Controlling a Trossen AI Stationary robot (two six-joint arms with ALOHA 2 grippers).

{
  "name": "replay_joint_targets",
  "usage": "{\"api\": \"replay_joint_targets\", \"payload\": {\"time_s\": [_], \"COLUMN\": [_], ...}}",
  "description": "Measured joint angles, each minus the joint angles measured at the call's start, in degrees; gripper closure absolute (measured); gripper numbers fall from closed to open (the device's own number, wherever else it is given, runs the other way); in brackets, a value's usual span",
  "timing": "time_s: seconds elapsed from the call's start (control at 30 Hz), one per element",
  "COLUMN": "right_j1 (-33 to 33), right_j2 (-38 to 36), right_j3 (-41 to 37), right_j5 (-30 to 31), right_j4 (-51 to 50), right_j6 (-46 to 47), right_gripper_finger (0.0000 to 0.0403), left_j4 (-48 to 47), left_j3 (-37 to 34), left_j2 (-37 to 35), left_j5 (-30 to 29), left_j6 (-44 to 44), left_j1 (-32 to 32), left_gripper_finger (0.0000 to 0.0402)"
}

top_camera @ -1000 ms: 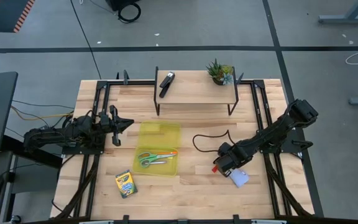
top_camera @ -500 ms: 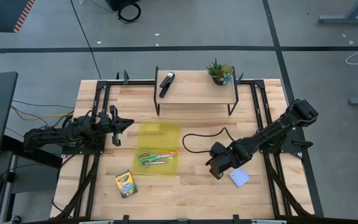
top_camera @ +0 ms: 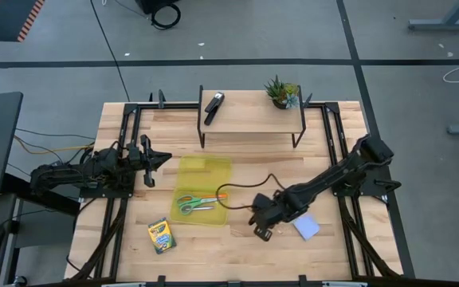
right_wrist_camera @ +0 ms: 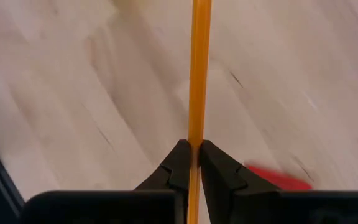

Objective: Pack school essentials
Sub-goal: Put the yellow pencil into the supply box

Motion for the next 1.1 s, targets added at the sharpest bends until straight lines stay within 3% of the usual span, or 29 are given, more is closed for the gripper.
{"api": "replay_joint_targets", "payload": {"time_s": [0.4,0.6,0.8,1.1], "right_j1": [-4.9,-8.6,-12.3,-15.1], "right_j2": [20.8,29.1,34.3,37.4], "right_j3": [39.6,55.1,63.9,65.8], "right_j5": [1.1,1.3,1.4,-0.5], "right_j4": [-24.7,-31.9,-32.2,-23.5], "right_j6": [-17.4,-25.1,-32.7,-39.8], "right_gripper_finger": [0.0369,0.0369,0.0369,0.0369], "left_j4": [0.1,0.1,0.1,0.0], "left_j3": [0.0,0.0,0.0,0.0], "left_j2": [0.0,0.0,0.0,0.0], "left_j5": [0.0,0.0,0.0,0.0], "left_j6": [0.0,0.0,0.0,0.0], "left_j1": [0.0,0.0,0.0,0.0], "left_gripper_finger": [0.0366,0.0373,0.0374,0.0366]}}
